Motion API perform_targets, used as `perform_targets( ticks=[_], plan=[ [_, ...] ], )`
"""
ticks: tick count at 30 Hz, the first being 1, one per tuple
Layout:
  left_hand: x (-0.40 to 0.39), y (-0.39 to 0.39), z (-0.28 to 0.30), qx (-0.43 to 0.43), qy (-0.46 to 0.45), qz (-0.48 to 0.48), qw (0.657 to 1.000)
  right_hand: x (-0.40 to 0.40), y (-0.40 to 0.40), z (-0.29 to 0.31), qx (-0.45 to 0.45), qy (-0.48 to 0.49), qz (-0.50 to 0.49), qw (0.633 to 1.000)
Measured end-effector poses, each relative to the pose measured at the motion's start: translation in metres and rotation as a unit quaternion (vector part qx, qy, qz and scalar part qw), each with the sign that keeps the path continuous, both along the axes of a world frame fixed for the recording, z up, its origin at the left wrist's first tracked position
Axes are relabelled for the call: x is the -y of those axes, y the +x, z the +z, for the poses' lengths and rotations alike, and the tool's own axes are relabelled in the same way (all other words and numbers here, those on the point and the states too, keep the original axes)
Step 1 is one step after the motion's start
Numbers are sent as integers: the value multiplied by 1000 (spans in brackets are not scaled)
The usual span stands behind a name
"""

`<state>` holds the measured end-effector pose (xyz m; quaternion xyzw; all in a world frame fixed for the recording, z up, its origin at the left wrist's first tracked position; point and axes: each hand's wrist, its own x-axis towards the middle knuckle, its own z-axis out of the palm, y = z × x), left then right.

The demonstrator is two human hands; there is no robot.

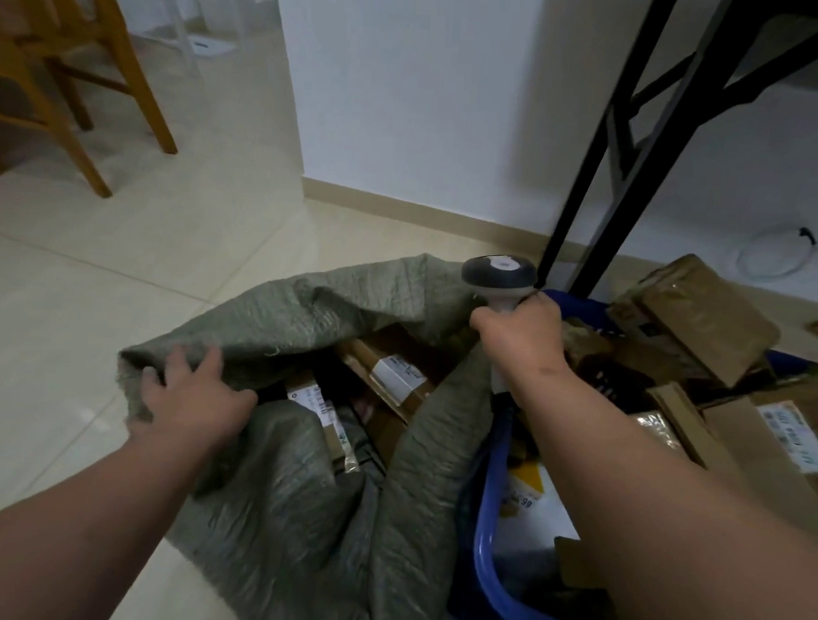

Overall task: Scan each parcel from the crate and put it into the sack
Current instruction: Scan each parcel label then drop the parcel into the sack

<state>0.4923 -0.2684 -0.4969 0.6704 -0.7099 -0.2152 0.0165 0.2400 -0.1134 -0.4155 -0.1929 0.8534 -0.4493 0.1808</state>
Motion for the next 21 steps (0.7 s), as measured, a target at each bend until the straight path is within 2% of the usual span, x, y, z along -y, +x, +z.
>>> perform_targets(
  ticks=[8, 12, 16, 21],
  plan=[
    [-43, -41, 52, -20, -14, -114, 993, -51, 8, 44, 46, -57, 12, 997],
    [-85, -65, 77, -101, -23, -178, 979, -101, 4, 68, 100, -101, -18, 990],
    [-130, -86, 88, -162, 12, -221, 962, -158, -2, 85, 164, -154, -48, 973],
    [-170, -105, 96, -189, 79, -254, 945, -225, -19, 99, 201, -181, -16, 963]
  ],
)
